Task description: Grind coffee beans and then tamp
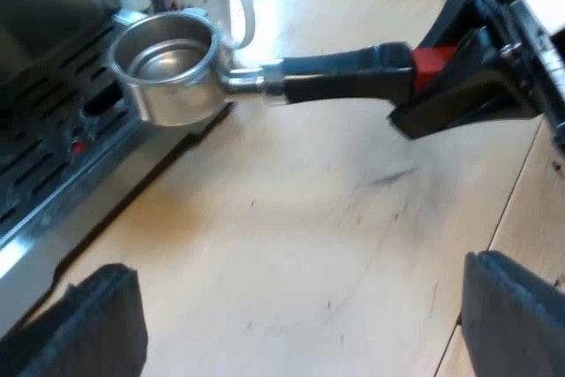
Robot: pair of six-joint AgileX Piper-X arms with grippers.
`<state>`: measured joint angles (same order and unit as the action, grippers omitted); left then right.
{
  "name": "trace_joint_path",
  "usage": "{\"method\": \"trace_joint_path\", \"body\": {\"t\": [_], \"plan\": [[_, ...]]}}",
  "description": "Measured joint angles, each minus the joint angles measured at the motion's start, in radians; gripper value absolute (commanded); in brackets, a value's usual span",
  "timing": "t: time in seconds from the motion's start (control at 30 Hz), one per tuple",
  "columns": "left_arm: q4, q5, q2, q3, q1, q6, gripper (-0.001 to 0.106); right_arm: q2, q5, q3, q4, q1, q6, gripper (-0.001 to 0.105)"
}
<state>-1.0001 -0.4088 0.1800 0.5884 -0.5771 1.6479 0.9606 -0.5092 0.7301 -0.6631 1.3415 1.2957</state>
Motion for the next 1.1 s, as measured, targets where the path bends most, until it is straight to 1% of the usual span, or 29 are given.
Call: {"method": "trace_joint_path", "body": {"t": [0.1,0.17,0.23,0.33,0.43,0.47,0.53,0.7,0.87,0.9,1.0,1.1], "plan": [[-0.033,0.033,0.000,0.001,0.000,0.000,0.075,-0.017,0.064,-0.032,0.047,-0.031,0.086,0.000],[-0.066,0.048,0.000,0.001,0.000,0.000,0.075,-0.014,0.134,-0.052,0.098,-0.070,0.152,0.000],[-0.083,0.051,0.003,0.001,0.000,0.008,0.075,-0.014,0.177,-0.082,0.148,-0.100,0.176,0.000],[-0.102,0.060,0.023,0.001,0.000,0.041,0.075,-0.014,0.203,-0.129,0.204,-0.146,0.195,0.000],[-0.102,0.067,0.051,0.001,0.000,0.050,0.075,-0.014,0.222,-0.185,0.228,-0.172,0.244,0.000],[-0.102,0.067,0.061,0.001,0.000,0.051,0.075,-0.014,0.230,-0.203,0.243,-0.172,0.271,0.000],[-0.102,0.067,0.080,0.001,0.000,0.050,0.075,-0.014,0.243,-0.231,0.266,-0.172,0.295,0.000],[-0.102,0.067,0.132,0.001,0.000,0.050,0.075,-0.014,0.252,-0.311,0.374,-0.172,0.321,0.000],[-0.102,0.067,0.153,0.001,0.000,0.050,0.075,-0.016,0.252,-0.352,0.404,-0.172,0.323,0.000],[-0.102,0.067,0.155,0.001,0.000,0.050,0.075,-0.016,0.252,-0.378,0.426,-0.172,0.323,0.000],[-0.097,0.067,0.184,0.001,0.000,0.034,0.075,-0.014,0.237,-0.408,0.474,-0.172,0.325,0.000],[-0.087,0.067,0.203,0.001,0.000,0.017,0.075,0.022,0.231,-0.428,0.527,-0.172,0.325,0.000]]}}
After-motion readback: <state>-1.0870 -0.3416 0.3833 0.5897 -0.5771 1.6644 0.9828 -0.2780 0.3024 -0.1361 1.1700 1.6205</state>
